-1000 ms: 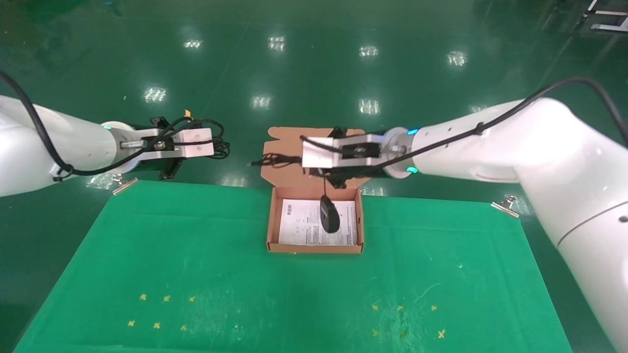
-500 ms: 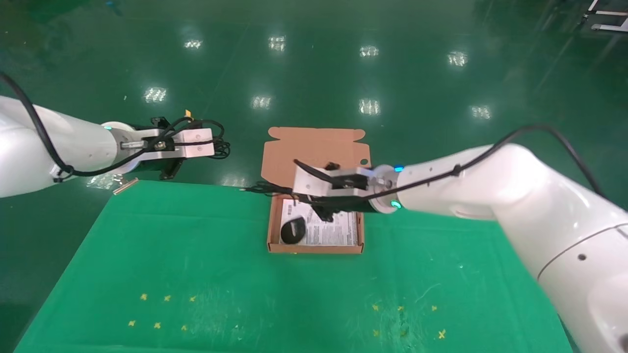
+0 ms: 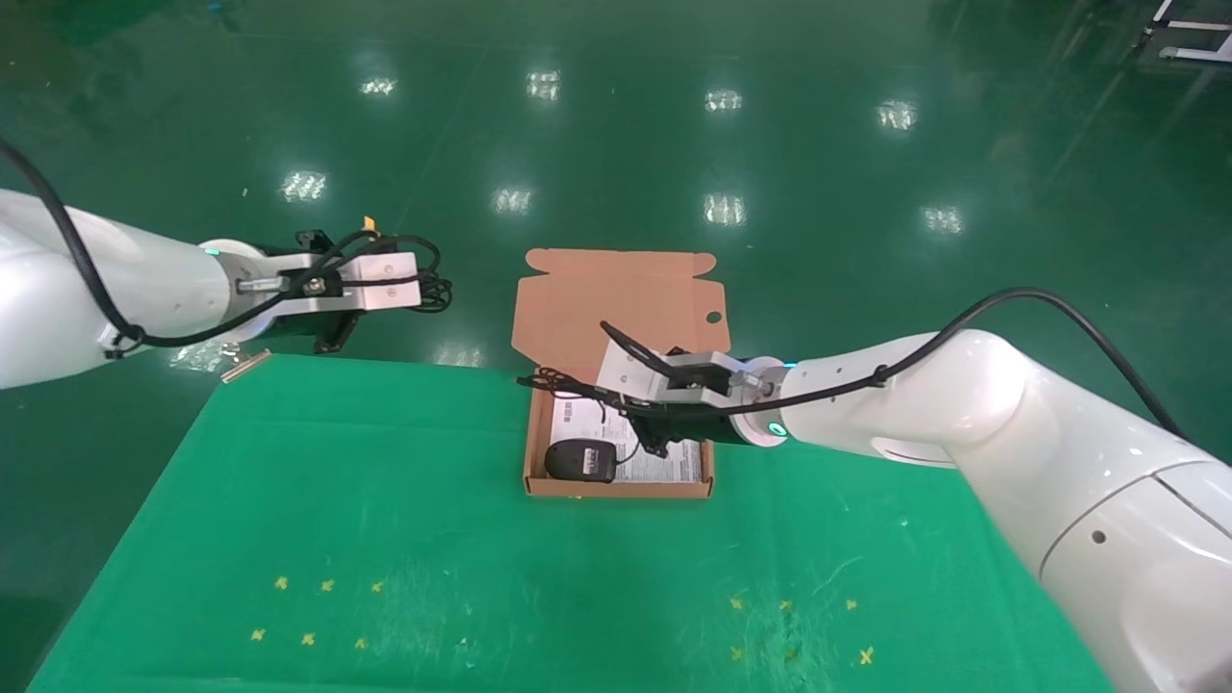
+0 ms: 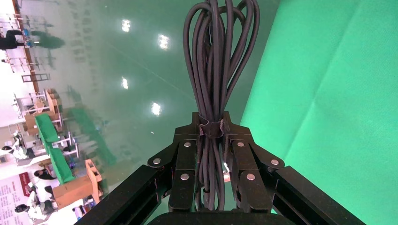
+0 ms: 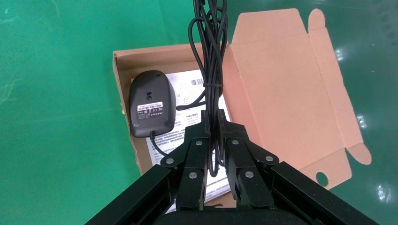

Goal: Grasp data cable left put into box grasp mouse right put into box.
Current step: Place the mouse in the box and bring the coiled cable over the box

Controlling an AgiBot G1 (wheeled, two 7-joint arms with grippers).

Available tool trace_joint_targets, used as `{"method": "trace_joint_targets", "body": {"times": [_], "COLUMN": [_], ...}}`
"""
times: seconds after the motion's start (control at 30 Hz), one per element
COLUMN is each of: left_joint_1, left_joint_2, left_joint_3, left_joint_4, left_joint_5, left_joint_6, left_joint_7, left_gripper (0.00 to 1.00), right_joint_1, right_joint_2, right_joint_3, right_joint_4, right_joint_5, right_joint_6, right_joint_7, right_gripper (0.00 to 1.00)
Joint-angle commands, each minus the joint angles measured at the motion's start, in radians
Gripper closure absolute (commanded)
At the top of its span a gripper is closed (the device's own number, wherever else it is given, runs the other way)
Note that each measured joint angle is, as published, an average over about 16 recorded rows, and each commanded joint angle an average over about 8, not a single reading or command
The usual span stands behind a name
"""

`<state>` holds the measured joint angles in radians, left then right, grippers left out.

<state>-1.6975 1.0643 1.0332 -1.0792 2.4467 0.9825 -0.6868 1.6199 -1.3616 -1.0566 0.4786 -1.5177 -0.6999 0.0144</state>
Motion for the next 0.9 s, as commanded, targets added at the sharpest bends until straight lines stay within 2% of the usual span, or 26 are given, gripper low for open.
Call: {"method": "trace_joint_targets", "body": {"times": [0.03, 0.5, 0.9], "left_joint_1": [-0.001, 0.051, 0.117], "left_joint_2": [-0.001, 0.054, 0.176], "left_joint_3": [0.0, 0.01, 0.034], "left_joint_4": [0.0, 0.035, 0.165], "left_joint_5": [0.001, -0.043, -0.096], "left_joint_6": [0.001, -0.056, -0.212], "left_joint_7": [0.0, 0.027, 0.132], "left_gripper": [1.0, 1.0, 1.0], "right_joint_1": [-0.001, -0.012, -0.006], "right_joint_2": [0.002, 0.066, 0.214], "right_joint_3": [-0.013, -0.019, -0.014], "right_joint_4": [0.0, 0.076, 0.176], "right_joint_5": [0.007, 0.02, 0.0], "right_joint_6": [0.005, 0.032, 0.039], "right_joint_7": [0.005, 0.023, 0.046], "right_gripper": [0.0, 0.0, 0.0]}}
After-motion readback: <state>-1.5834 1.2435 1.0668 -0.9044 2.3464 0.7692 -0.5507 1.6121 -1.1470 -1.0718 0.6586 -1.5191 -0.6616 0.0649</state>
